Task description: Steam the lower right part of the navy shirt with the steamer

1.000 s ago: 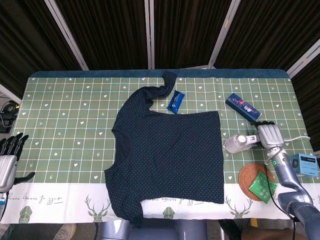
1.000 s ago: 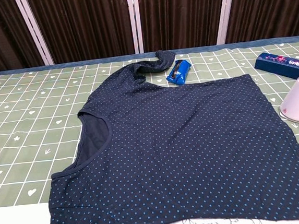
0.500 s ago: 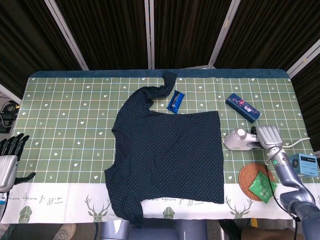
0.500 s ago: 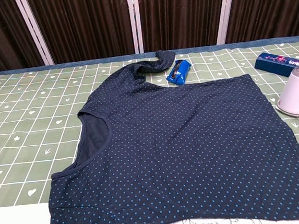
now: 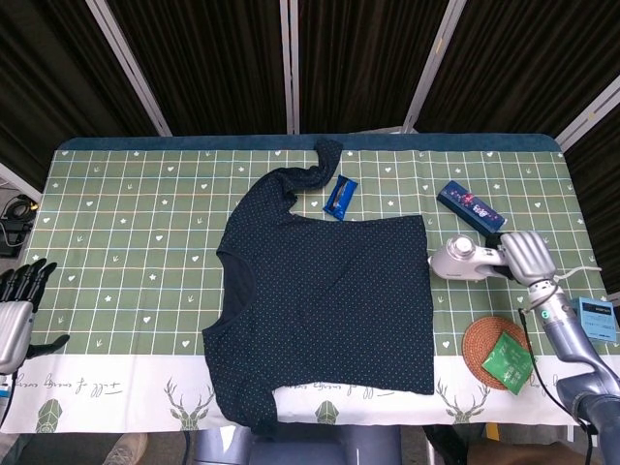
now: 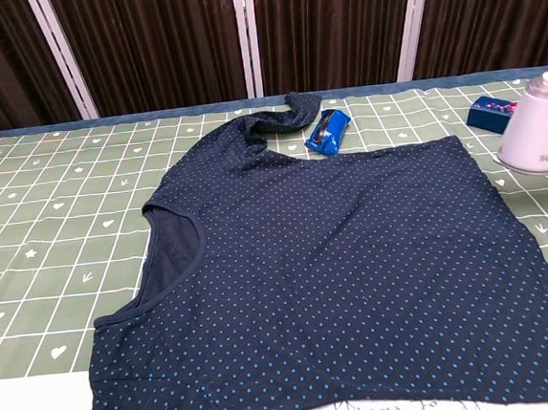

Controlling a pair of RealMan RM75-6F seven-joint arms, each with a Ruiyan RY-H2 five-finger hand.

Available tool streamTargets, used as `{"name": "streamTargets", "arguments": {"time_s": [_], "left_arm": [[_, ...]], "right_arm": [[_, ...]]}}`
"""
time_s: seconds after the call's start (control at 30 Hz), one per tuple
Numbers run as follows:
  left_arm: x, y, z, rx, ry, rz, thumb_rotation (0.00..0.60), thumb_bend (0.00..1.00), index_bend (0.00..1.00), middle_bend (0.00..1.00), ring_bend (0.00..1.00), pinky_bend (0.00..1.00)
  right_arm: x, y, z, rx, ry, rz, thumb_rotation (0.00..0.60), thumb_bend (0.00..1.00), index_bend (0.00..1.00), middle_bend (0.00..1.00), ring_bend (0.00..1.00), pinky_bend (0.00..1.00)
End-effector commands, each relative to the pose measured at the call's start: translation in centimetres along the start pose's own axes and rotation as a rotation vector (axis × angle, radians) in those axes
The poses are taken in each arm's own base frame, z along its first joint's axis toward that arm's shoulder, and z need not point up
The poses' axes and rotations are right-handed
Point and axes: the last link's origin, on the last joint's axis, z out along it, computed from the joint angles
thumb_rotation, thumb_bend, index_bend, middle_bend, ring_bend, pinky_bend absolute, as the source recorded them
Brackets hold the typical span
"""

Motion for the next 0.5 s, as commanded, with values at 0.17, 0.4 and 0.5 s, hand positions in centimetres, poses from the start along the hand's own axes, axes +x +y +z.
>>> {"name": "streamTargets", "arguments": {"time_s": [0.17, 0.4, 0.5], "left_arm": [[0.1, -0.1, 0.1, 0.001, -0.002, -0.007, 0.600, 0.00, 0.00, 0.00, 0.00, 0.00], [0.1, -0.3, 0.2, 0.007, -0.004, -0.012, 0.600, 0.00, 0.00, 0.00, 0.00, 0.00], [0.1, -0.4, 0.3, 0.010, -0.008, -0.013, 0.600, 0.00, 0.00, 0.00, 0.00, 0.00]], "right_arm": [[0.6, -4.2, 1.1, 0.164, 0.031, 0.023, 0.600, 0.91, 0.81, 0.68, 0.66, 0.92], [-0.3, -10.0, 1.7, 0.372, 0.014, -0.015, 0.600, 0.91, 0.81, 0.68, 0.66, 0.92], [-1.0, -13.1, 1.7, 0.482, -0.004, -0.035, 0.600, 0.91, 0.81, 0.68, 0.66, 0.92]]}}
